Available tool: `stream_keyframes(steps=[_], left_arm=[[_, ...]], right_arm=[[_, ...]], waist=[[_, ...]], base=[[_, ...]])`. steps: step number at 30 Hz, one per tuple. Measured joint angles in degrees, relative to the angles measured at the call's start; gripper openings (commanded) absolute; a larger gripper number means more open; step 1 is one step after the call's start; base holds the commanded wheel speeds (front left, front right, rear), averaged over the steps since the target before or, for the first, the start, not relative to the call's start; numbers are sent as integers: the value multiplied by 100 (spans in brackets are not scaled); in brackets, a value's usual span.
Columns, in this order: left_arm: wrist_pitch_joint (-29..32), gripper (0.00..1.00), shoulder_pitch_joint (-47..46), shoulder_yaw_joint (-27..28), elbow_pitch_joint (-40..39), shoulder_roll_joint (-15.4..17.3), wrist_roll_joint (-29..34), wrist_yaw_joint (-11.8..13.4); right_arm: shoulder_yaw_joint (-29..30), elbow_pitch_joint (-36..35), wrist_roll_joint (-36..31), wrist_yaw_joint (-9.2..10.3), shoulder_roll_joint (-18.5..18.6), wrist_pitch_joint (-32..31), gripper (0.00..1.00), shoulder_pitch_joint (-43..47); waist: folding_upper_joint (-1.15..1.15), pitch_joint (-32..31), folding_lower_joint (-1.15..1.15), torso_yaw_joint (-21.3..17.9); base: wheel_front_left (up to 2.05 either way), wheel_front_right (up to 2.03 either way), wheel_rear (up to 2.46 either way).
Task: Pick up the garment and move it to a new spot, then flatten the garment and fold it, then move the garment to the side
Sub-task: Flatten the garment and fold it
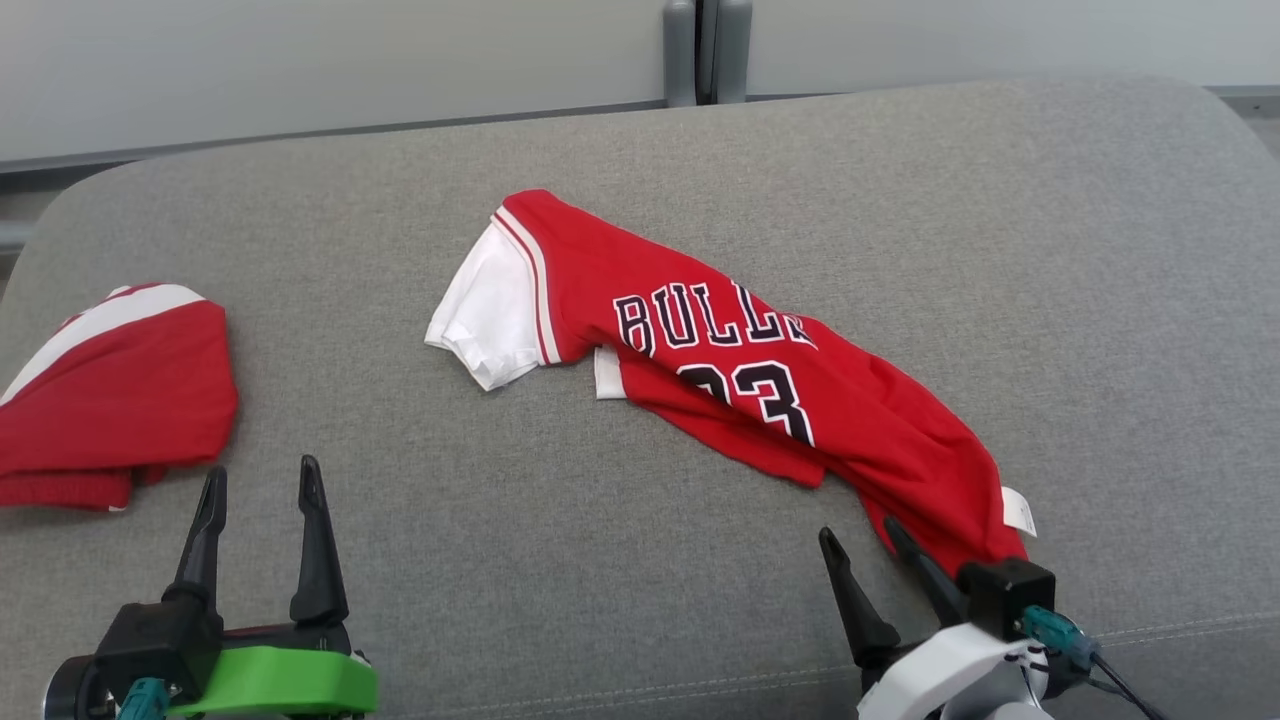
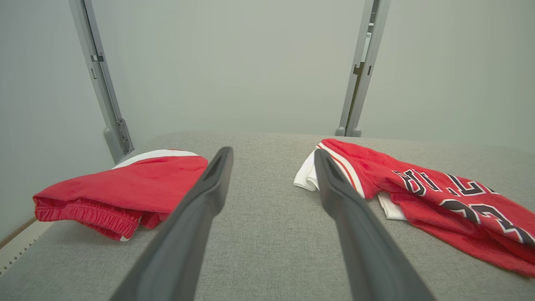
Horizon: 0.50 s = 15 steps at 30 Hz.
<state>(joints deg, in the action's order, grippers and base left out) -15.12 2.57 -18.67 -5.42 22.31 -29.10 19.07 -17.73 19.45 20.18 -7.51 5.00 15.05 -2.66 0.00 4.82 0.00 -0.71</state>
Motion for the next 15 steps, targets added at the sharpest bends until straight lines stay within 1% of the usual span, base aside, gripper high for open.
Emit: stream_keyframes(steps=[1, 2, 3, 6, 15], left_arm=[[0, 100, 0, 0, 0, 0, 0, 0], [0, 100, -84, -10, 16, -25, 9, -43], [0, 100, -84, -10, 16, -25, 9, -43], [-1, 100, -192, -29, 55, -103, 42, -99], [-1, 100, -442, -55, 243, -316, 146, -314]], right_arm=[[0, 0, 0, 0, 0, 0, 100, 0], [-94, 255, 152, -1, -8, -1, 100, -254], [-94, 255, 152, -1, -8, -1, 100, -254], [-159, 560, 294, -1, 5, 0, 100, -578], [-200, 1462, 594, 0, 19, 0, 100, -1244]], waist=[[0, 0, 0, 0], [0, 78, 0, 38], [0, 78, 0, 38], [0, 191, 0, 110], [0, 393, 0, 424]], base=[[0, 0, 0], [0, 0, 0], [0, 0, 0], [0, 0, 0], [0, 0, 0]])
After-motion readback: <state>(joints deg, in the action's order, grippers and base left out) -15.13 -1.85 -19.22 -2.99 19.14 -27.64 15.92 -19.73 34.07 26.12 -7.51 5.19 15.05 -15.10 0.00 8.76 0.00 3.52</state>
